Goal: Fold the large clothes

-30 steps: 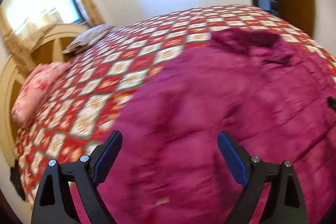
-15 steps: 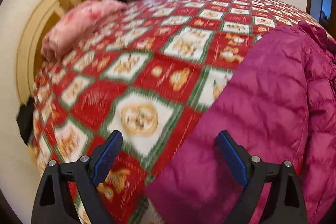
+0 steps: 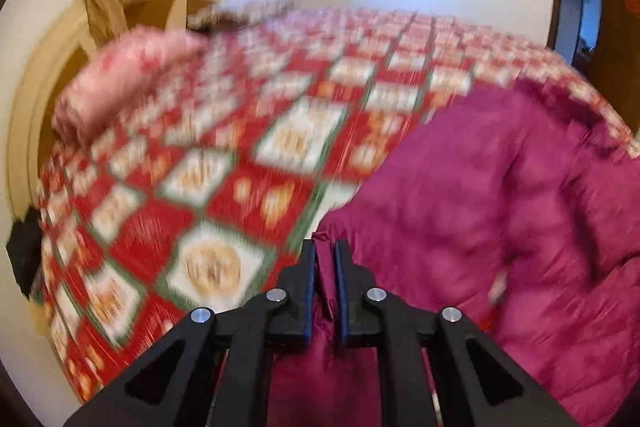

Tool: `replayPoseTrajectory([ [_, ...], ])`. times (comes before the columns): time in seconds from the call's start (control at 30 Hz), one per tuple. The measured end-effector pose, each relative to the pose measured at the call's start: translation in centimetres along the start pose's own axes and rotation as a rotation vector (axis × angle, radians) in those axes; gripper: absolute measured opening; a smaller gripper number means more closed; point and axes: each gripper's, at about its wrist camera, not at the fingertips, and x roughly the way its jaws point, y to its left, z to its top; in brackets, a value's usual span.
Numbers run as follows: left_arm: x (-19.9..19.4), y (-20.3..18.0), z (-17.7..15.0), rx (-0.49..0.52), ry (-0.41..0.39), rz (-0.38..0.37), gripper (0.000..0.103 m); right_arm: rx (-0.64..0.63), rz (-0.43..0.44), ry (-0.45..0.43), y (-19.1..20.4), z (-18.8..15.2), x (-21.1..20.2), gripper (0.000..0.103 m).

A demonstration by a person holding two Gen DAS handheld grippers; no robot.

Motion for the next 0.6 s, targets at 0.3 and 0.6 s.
replayPoseTrajectory([
  [0.3, -8.3, -14.3, 7.3, 0.188, -0.231, -0.230, 0.001, 0.091, -0.038, -0.006, -3.1, 0.0, -0.4, 0.083],
  [0.6, -6.9, -16.6, 7.4, 0.127, -0.197, -0.283, 0.003, 0.028, -0.005, 0.021, -3.0, -1.0, -1.0, 0.093],
])
